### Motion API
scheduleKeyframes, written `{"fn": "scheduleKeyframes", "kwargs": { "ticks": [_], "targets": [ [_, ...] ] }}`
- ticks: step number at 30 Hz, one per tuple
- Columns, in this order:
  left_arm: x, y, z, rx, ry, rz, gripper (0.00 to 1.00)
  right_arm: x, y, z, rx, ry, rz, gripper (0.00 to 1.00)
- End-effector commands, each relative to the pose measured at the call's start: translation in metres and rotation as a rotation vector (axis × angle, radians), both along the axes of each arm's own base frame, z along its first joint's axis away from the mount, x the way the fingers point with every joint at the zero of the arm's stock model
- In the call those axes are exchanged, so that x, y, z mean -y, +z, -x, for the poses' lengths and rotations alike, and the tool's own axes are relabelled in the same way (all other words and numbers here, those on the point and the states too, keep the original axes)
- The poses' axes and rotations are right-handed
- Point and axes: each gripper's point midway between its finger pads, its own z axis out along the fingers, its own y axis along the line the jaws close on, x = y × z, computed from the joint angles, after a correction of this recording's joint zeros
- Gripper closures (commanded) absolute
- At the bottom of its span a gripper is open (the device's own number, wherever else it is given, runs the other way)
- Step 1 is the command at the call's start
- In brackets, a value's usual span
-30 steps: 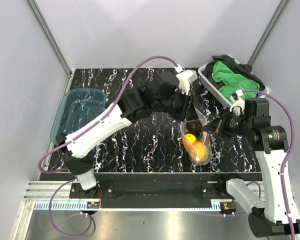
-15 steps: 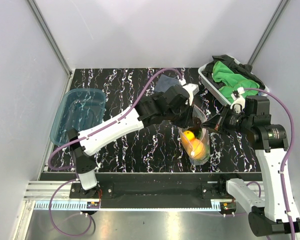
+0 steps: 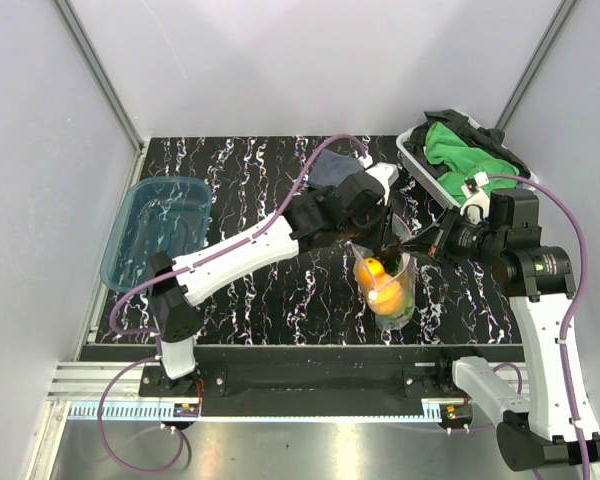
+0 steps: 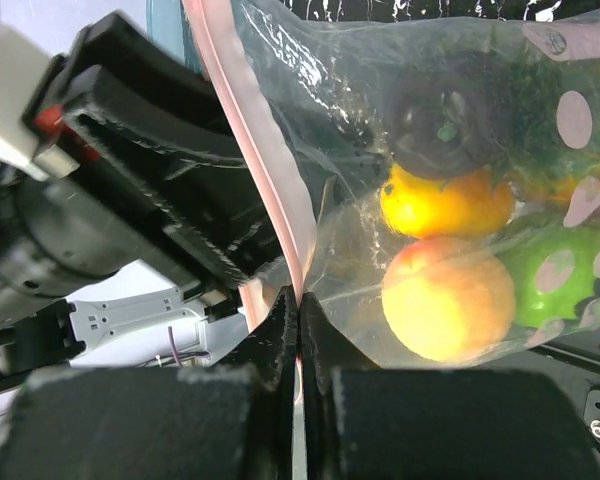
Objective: Open the zip-top bag and remove the fake food
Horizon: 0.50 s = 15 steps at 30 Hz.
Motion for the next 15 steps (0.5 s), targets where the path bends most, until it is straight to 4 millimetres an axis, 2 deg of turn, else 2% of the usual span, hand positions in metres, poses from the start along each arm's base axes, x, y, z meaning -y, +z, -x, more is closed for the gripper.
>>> {"fn": "scheduleKeyframes", "kwargs": {
  "ticks": [1,5,9,15],
  "targets": [
    [0.006,-0.003,-0.021,0.056,0.052,0.011,0.62,-0.006,0.018,-0.004,0.057,0.024,-0.033,1.0],
    [0.009,-0.015,-0.024,0.062,0.044,-0.011,0.54,-0.007,0.017,-0.006,0.049,0.025,-0.036,1.0],
    [0.008,-0.035,-0.03,0.064,0.05,-0.063,0.45,-0.007,0.015,-0.006,0.045,0.033,-0.027,1.0],
    [0.003,-0.047,-0.037,0.084,0.078,-0.106,0.29,-0.006,0.012,-0.005,0.036,0.028,-0.031,1.0]
  ]
}}
